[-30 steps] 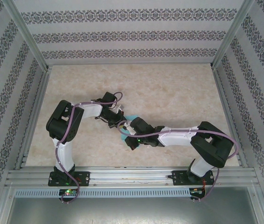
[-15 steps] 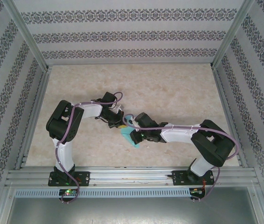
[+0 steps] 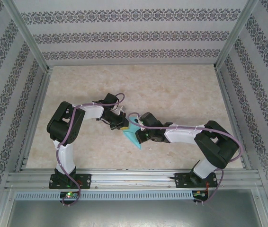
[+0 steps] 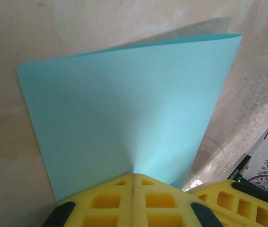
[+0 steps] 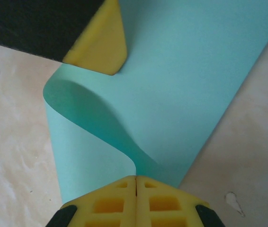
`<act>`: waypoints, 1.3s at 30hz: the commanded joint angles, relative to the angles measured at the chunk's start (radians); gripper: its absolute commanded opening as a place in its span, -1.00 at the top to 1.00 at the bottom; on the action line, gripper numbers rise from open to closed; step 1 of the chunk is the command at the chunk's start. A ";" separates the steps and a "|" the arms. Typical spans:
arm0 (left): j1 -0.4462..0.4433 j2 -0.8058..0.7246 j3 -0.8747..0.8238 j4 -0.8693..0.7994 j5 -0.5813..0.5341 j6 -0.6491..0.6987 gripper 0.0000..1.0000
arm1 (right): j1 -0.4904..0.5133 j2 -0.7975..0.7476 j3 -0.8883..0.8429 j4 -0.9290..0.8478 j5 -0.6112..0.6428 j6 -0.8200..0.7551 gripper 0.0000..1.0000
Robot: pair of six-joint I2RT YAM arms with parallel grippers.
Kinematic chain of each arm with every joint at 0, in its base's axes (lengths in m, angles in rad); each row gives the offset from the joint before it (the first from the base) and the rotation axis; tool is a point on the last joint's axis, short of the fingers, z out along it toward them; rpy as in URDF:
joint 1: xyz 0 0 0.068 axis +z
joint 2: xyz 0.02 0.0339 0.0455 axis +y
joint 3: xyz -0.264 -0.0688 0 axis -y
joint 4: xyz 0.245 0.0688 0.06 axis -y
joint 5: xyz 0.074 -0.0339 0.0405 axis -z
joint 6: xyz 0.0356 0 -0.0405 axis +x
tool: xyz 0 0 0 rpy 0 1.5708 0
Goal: Fold a paper plane with a square sheet of paper (fold left side to right side)
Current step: Third fold the triangle at the center of the table.
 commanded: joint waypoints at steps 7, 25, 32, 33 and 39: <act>-0.015 0.034 -0.019 -0.062 -0.093 0.019 0.91 | -0.016 -0.013 -0.005 -0.015 0.011 0.000 1.00; -0.015 0.038 -0.025 -0.055 -0.092 0.019 0.91 | -0.016 0.018 0.027 -0.018 -0.011 -0.021 1.00; -0.016 0.037 -0.028 -0.052 -0.092 0.019 0.91 | -0.016 0.000 0.018 -0.018 -0.004 -0.021 1.00; -0.016 0.037 -0.028 -0.052 -0.092 0.018 0.91 | -0.016 -0.006 0.017 -0.016 -0.003 -0.022 1.00; -0.016 0.037 -0.030 -0.051 -0.092 0.017 0.91 | -0.016 -0.047 0.010 -0.028 -0.014 -0.026 1.00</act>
